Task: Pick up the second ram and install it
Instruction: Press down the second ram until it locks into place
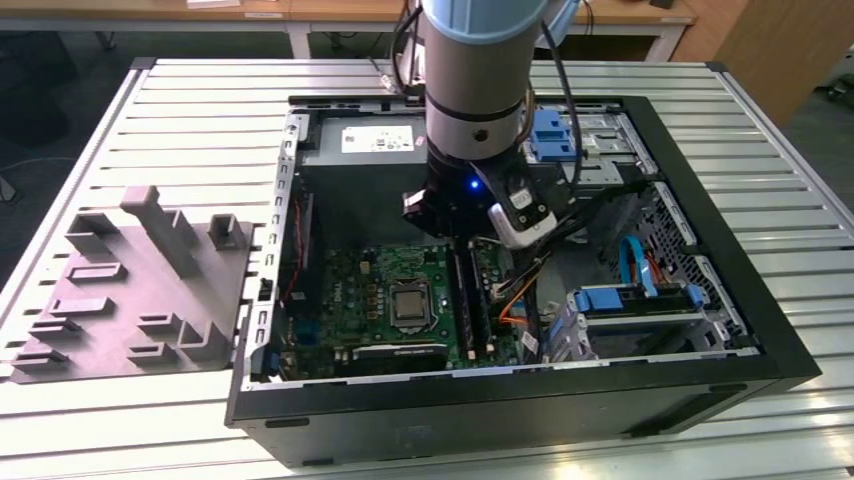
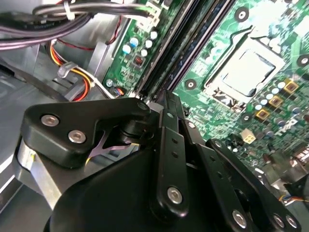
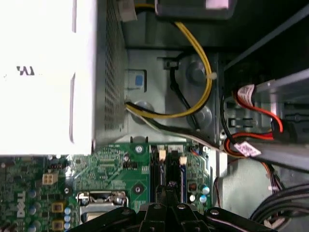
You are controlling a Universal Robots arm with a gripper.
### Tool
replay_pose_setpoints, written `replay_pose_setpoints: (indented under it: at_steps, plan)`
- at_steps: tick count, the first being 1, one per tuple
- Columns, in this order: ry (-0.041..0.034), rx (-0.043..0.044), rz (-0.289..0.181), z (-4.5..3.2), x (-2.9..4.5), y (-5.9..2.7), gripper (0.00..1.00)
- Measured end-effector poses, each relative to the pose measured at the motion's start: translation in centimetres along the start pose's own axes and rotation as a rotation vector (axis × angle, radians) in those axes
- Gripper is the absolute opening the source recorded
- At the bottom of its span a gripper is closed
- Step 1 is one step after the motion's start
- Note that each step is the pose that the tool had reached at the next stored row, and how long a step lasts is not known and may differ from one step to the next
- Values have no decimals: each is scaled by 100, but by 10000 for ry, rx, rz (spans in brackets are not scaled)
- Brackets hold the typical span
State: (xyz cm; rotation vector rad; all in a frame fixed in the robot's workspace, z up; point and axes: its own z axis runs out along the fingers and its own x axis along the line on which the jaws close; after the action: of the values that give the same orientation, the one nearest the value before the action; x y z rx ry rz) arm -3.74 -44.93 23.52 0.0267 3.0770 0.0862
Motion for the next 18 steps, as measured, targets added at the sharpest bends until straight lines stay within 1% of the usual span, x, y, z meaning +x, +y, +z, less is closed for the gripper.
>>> replay_pose_setpoints:
  at_steps: [6, 10, 14, 18]
  plan:
    - [1, 3, 2, 78, 6, 41, 10]
    - [0, 0, 2, 105, 8, 82, 10]
    - [1, 4, 2, 152, 11, 84, 10]
    - [0, 2, 1, 158, 11, 84, 10]
